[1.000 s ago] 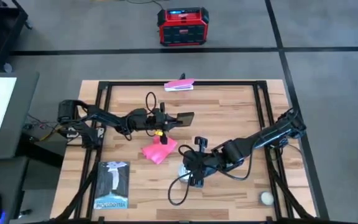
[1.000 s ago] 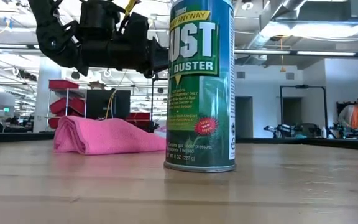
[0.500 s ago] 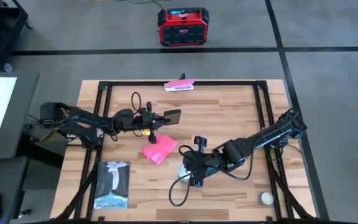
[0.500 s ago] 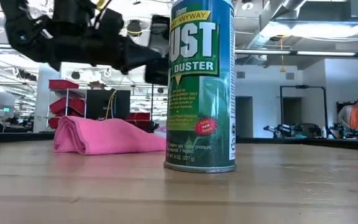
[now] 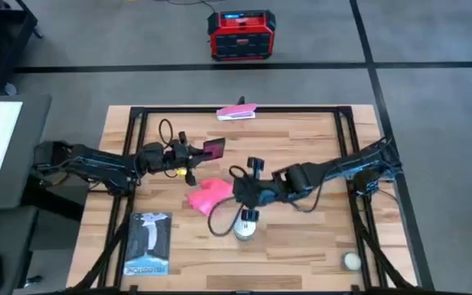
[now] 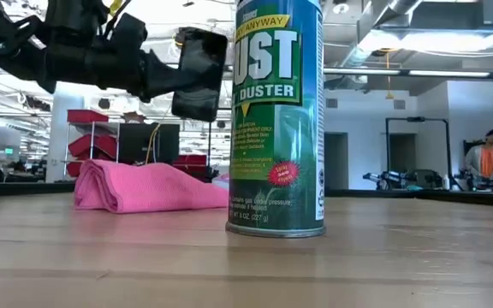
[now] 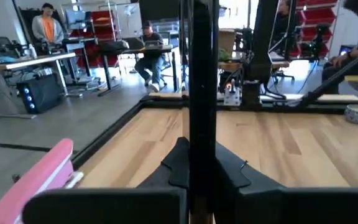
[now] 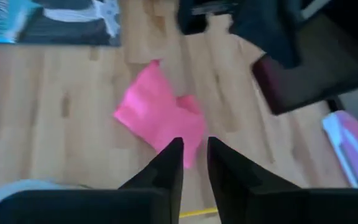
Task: Apply microfiber cloth
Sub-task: Wipe the black cellphone using the pink microfiber cloth
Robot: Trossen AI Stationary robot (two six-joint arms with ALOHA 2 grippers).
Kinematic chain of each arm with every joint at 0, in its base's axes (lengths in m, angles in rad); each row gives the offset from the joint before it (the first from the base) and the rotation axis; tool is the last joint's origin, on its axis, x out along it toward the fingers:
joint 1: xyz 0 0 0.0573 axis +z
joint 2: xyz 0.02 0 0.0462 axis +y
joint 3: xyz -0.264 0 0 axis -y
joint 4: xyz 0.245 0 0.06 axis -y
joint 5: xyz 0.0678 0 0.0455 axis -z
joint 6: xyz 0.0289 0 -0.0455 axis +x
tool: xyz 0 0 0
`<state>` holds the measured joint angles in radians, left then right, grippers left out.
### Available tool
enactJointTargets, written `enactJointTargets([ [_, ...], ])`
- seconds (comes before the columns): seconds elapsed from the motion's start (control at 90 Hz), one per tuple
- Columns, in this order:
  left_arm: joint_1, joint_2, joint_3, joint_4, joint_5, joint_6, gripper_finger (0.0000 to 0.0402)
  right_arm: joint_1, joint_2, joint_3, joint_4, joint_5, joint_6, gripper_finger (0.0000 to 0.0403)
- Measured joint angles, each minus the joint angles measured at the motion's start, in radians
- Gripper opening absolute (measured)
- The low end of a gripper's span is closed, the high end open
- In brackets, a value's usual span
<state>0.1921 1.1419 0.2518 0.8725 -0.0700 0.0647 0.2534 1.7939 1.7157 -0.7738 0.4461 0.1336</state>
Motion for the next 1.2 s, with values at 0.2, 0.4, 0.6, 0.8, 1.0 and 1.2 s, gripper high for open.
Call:
enactJointTargets([
  [0.2, 0.000, 0.000, -0.032, 0.005, -0.030, -0.010, 0.0005, -0.075, -0.003, -0.006, -0.015, -0.113, -0.060, 0.0062],
  [0.4, 0.009, 0.000, -0.040, 0.014, -0.034, -0.013, 0.0005, -0.125, -0.020, -0.079, 0.048, -0.182, -0.105, 0.0023],
  [0.6, 0.024, 0.000, -0.040, 0.016, -0.036, -0.013, 0.0005, -0.180, -0.176, -0.224, 0.222, -0.181, -0.135, 0.0007],
  [0.8, 0.049, 0.000, -0.040, 0.017, -0.035, -0.010, 0.0005, -0.249, -0.367, -0.510, 0.484, -0.183, -0.130, 0.0001],
  [1.0, 0.099, 0.000, -0.040, 0.017, -0.035, -0.015, 0.0005, -0.309, -0.416, -0.764, 0.755, -0.259, -0.090, 0.0001],
  [1.2, 0.151, 0.000, -0.040, 0.017, -0.033, -0.013, 0.0005, -0.358, -0.328, -0.892, 1.034, -0.407, -0.074, 0.0001],
])
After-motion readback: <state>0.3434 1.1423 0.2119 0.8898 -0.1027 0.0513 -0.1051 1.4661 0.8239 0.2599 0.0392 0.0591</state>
